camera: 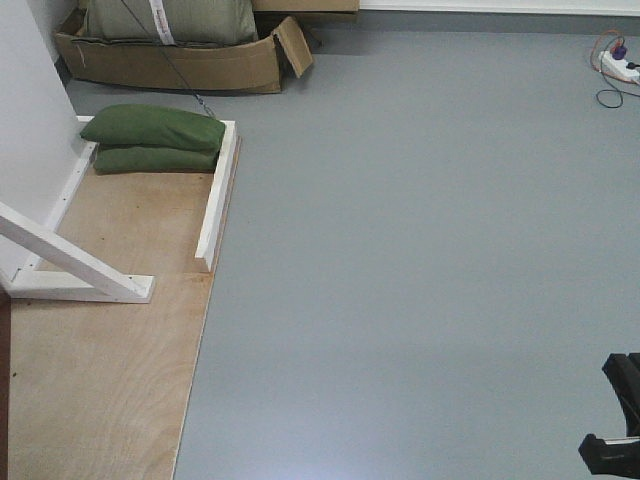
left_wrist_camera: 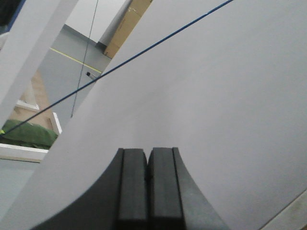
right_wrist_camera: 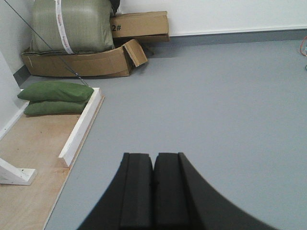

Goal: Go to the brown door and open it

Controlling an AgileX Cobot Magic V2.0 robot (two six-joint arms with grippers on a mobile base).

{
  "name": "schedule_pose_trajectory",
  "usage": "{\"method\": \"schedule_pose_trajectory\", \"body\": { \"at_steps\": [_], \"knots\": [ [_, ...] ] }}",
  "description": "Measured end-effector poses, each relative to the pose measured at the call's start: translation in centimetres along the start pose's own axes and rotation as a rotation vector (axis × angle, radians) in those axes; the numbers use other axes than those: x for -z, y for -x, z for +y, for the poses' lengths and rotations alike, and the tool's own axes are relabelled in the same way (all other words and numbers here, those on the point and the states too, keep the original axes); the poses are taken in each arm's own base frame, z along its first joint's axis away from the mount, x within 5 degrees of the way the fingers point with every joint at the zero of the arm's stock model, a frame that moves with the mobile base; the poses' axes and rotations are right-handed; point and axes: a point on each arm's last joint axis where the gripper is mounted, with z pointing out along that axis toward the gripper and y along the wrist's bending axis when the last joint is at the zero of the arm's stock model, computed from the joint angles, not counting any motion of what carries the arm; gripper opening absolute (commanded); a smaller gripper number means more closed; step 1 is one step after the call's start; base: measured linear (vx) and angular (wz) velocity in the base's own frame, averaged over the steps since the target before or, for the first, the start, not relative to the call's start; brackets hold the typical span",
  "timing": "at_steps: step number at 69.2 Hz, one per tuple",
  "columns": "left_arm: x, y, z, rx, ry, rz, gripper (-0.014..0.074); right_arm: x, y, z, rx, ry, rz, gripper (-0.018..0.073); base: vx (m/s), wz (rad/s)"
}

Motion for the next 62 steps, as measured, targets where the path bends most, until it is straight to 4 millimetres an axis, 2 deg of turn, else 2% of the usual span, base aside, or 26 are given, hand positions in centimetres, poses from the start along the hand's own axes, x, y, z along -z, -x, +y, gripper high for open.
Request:
{"method": "schedule_pose_trajectory", "body": {
  "at_steps": [30, 62],
  "knots": [
    [-1.7, -0.1, 0.9, -0.104, 0.115, -0.046, 0.0017, 0.0, 0.0, 0.0, 0.000, 0.000, 0.000, 0.0000, 0.00, 0.00],
    [-4.6, -5.0, -0.5, -0.194, 0.199, 0.056, 0.0017, 0.0, 0.0, 0.0, 0.000, 0.000, 0.000, 0.0000, 0.00, 0.00]
  ]
}}
